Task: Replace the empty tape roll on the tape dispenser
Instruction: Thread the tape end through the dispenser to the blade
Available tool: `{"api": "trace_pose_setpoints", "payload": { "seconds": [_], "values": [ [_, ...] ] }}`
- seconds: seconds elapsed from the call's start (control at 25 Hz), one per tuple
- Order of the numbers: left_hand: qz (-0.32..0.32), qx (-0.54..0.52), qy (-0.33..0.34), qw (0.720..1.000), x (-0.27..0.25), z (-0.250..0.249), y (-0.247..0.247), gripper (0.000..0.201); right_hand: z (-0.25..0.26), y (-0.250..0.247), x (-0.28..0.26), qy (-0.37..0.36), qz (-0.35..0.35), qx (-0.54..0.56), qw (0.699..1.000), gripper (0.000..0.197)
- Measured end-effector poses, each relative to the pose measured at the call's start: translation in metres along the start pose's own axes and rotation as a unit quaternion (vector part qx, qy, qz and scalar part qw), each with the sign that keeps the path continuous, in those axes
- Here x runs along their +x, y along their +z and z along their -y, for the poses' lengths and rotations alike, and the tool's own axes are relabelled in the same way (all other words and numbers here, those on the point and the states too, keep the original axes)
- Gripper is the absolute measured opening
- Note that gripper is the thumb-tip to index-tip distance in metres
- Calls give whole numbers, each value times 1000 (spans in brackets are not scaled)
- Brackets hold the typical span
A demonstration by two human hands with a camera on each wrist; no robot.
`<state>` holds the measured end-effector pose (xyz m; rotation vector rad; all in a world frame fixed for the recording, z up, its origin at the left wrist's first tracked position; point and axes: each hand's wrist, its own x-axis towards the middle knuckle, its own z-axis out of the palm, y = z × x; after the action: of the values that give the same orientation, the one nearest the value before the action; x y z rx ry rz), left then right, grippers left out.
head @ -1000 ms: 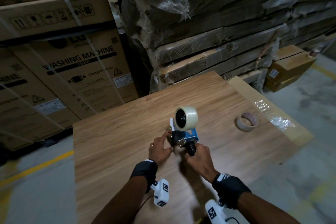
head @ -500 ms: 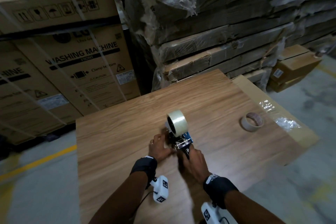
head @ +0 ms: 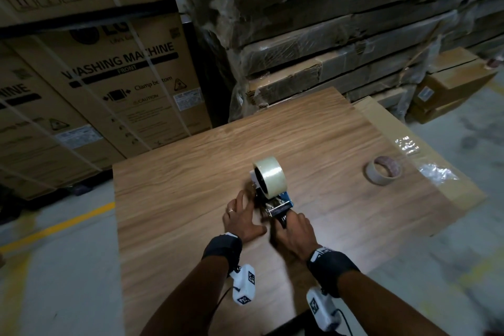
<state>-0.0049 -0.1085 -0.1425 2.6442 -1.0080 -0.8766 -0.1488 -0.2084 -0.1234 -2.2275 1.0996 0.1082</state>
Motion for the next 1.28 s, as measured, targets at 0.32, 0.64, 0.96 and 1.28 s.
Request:
{"api": "trace_pose_setpoints", "payload": {
  "seconds": [0.32, 0.64, 0.96, 1.28],
  "values": [
    [7, 41, 6, 999, -2, -5, 4, 118, -9, -1, -16, 9, 11, 0, 1000, 37],
    [12, 45, 1, 999, -5, -7, 2, 114, -33, -4, -47, 17, 37, -12, 999, 40],
    [35, 25, 6, 999, -12, -8, 7, 101, -31, -16, -54, 26, 38, 32, 998, 40],
    [28, 35, 1, 999, -16, -7, 7, 89, -26, -12, -61, -4, 22, 32, 999, 27]
  ]
}}
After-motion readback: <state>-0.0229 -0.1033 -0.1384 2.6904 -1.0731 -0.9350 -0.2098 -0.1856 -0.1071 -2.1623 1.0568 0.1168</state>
